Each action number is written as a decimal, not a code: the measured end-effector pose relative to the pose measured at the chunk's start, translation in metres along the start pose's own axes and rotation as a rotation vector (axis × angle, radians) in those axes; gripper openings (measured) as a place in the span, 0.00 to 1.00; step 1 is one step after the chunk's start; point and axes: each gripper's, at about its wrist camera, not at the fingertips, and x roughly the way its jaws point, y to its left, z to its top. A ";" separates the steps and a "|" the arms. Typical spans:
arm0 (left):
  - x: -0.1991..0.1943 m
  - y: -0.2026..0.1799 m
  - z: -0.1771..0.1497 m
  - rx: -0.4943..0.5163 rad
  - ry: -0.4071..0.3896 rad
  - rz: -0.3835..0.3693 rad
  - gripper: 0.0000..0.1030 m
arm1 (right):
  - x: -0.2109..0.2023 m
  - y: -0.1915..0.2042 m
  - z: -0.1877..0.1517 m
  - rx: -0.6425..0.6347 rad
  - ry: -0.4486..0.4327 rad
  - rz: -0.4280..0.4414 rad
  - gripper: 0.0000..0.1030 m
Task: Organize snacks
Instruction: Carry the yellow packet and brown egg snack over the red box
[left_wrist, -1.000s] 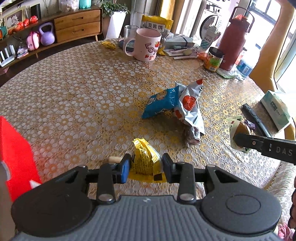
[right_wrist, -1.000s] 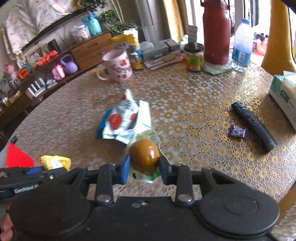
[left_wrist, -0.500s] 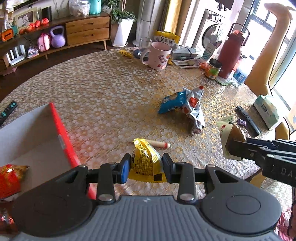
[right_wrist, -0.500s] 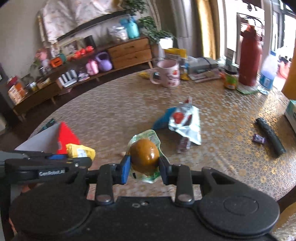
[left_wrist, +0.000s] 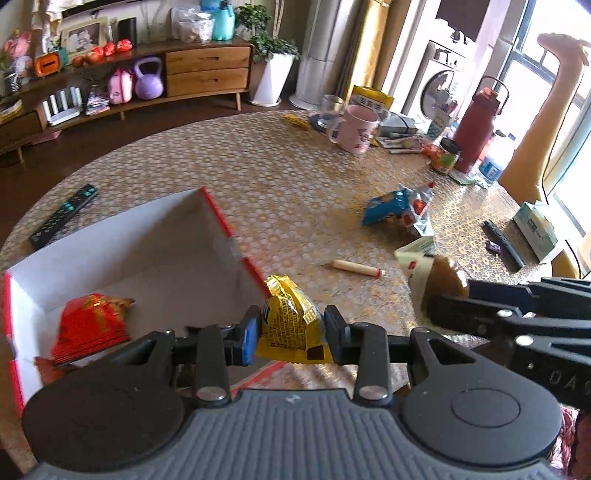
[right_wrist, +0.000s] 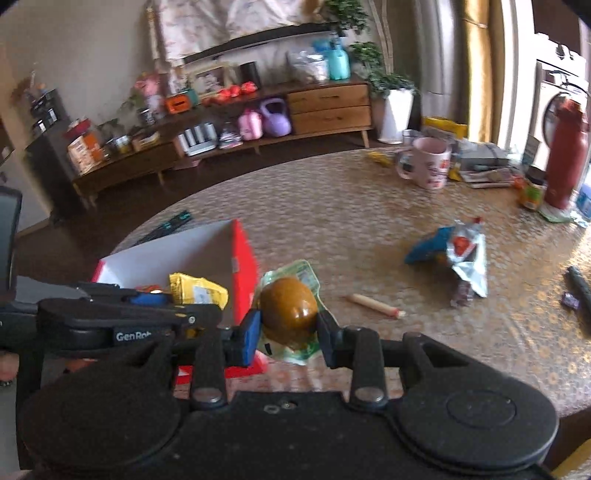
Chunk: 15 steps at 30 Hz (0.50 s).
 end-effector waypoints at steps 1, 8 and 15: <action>-0.003 0.006 -0.002 -0.005 -0.002 0.004 0.35 | 0.003 0.008 0.000 -0.011 0.005 0.010 0.31; -0.024 0.050 -0.011 -0.034 -0.020 0.061 0.35 | 0.024 0.058 0.000 -0.066 0.031 0.056 0.31; -0.030 0.095 -0.013 -0.081 -0.023 0.114 0.35 | 0.051 0.094 0.003 -0.107 0.060 0.082 0.31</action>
